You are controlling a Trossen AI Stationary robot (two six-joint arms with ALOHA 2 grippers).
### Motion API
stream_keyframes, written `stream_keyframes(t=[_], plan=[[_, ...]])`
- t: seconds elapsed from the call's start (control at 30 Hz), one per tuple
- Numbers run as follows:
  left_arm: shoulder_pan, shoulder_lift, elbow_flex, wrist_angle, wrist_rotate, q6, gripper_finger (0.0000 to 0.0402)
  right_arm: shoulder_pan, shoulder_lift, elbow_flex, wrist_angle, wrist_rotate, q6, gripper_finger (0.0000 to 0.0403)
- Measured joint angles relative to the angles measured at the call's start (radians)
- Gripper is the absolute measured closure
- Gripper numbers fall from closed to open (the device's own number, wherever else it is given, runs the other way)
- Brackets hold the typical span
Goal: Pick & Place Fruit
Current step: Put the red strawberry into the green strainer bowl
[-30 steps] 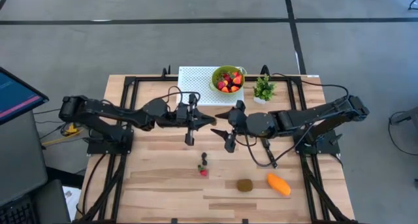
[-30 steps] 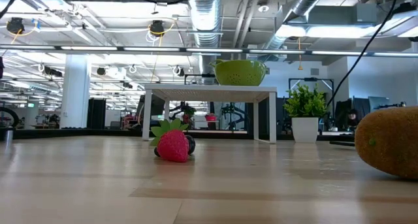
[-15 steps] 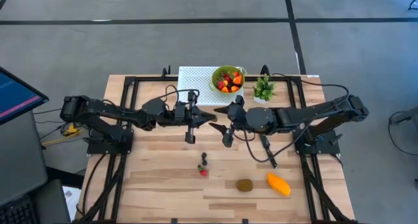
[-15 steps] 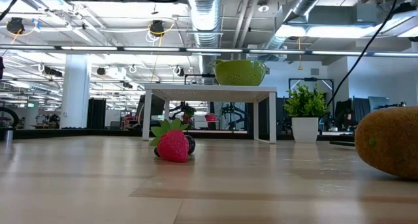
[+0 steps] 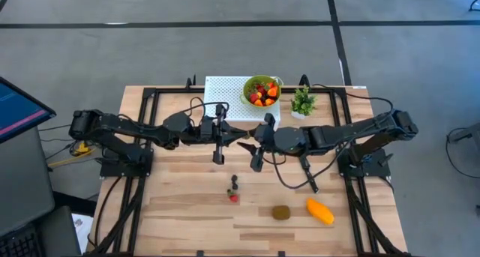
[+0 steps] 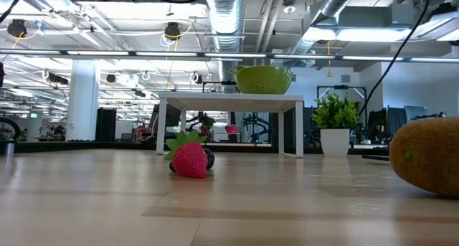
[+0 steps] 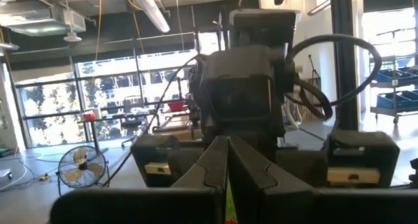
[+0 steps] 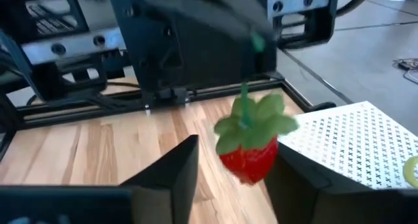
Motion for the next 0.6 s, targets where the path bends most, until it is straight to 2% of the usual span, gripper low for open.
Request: stream_keyframes(t=[0.2, 0.4, 0.6], plan=[[0.000, 0.000, 0.000, -0.006, 0.000, 0.000, 0.0401, 0.000, -0.001, 0.000, 0.011, 0.000, -0.002, 0.0283], [0.000, -0.001, 0.000, -0.079, 0.000, 0.000, 0.0401, 0.001, -0.001, 0.000, 0.010, 0.001, -0.002, 0.0281], [0.000, -0.005, 0.000, -0.079, 0.000, 0.000, 0.0401, 0.001, -0.001, 0.000, 0.010, 0.001, -0.002, 0.0276]])
